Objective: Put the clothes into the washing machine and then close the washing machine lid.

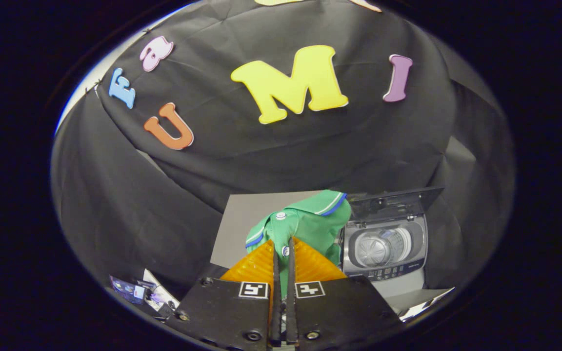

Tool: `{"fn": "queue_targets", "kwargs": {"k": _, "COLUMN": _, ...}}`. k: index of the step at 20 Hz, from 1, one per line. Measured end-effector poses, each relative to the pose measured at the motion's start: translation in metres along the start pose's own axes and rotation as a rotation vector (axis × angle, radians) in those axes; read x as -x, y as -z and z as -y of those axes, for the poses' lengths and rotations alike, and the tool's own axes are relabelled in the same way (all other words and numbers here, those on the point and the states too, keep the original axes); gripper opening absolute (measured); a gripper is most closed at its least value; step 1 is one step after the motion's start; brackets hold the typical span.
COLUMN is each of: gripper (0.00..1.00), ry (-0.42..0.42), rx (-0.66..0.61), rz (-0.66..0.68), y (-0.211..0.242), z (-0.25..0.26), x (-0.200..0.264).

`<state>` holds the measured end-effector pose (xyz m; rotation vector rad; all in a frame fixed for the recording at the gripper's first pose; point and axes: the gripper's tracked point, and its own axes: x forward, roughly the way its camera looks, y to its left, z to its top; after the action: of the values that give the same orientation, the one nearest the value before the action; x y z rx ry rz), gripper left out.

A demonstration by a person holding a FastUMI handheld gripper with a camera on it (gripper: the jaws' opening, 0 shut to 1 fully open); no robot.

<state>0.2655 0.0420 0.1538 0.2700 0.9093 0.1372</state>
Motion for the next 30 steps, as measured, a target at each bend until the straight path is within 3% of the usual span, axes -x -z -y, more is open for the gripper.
{"fn": "queue_targets", "kwargs": {"k": 8, "gripper": 0.07, "ry": 0.116, "rx": -0.07, "rz": 0.062, "y": 0.039, "z": 0.057, "x": 0.063}}
{"fn": "queue_targets", "kwargs": {"k": 17, "gripper": 0.07, "ry": 0.212, "rx": -0.167, "rz": 0.086, "y": 0.052, "z": 0.123, "x": 0.082}}
{"fn": "queue_targets", "kwargs": {"k": 30, "gripper": 0.07, "ry": 0.207, "rx": -0.143, "rz": 0.038, "y": 0.057, "z": 0.239, "x": 0.015}}
